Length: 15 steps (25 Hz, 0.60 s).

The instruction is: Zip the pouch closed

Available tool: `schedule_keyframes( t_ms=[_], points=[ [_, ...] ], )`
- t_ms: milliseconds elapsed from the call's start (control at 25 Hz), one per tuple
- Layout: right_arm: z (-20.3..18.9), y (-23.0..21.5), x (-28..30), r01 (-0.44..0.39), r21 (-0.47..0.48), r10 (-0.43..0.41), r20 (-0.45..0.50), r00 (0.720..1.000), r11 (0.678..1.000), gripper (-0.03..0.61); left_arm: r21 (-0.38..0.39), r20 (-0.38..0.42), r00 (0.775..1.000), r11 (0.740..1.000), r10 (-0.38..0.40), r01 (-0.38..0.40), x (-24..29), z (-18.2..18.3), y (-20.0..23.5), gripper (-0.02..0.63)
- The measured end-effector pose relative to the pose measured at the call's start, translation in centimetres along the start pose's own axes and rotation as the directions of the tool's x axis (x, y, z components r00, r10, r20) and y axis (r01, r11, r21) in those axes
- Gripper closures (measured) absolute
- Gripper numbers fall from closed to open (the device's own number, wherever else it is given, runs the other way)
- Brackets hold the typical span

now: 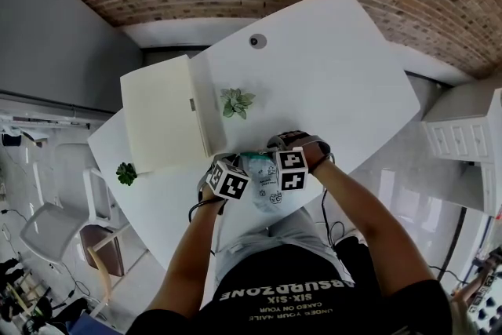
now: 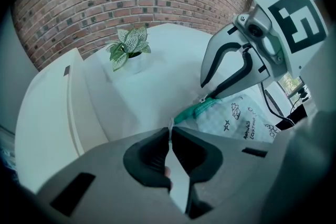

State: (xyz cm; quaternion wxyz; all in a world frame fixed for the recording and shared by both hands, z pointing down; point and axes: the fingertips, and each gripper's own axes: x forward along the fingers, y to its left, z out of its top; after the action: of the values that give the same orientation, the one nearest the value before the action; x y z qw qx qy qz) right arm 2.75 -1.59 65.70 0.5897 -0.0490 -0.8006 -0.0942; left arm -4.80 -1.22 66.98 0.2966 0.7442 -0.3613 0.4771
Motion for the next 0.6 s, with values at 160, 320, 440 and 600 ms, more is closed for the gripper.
schedule_keyframes(
  t_ms=[160, 320, 440, 600],
  points=[
    [0.3, -0.2, -0.1, -0.002, -0.018, 0.002, 0.004, 1.000, 1.000, 0.495, -0.002, 0.001, 1.000, 1.000, 0.000, 0.000, 0.0, 0.0, 0.0, 0.589],
    [0.4, -0.2, 0.1, -0.017, -0.054, 0.017, -0.007, 1.000, 0.998, 0.497, -0.003, 0.002, 1.000, 1.000, -0.002, 0.002, 0.0, 0.0, 0.0, 0.589],
    [0.8, -0.4, 0.2, -0.010, -0.092, 0.010, -0.005, 1.000, 0.996, 0.511, -0.004, 0.002, 1.000, 1.000, -0.003, 0.003, 0.0, 0.1, 0.0, 0.589],
    [1.4, -0.5, 0.6, -0.049, -0.118, 0.049, -0.010, 0.999, 0.992, 0.517, -0.003, 0.001, 1.000, 1.000, -0.002, 0.002, 0.0, 0.1, 0.1, 0.589]
  ],
)
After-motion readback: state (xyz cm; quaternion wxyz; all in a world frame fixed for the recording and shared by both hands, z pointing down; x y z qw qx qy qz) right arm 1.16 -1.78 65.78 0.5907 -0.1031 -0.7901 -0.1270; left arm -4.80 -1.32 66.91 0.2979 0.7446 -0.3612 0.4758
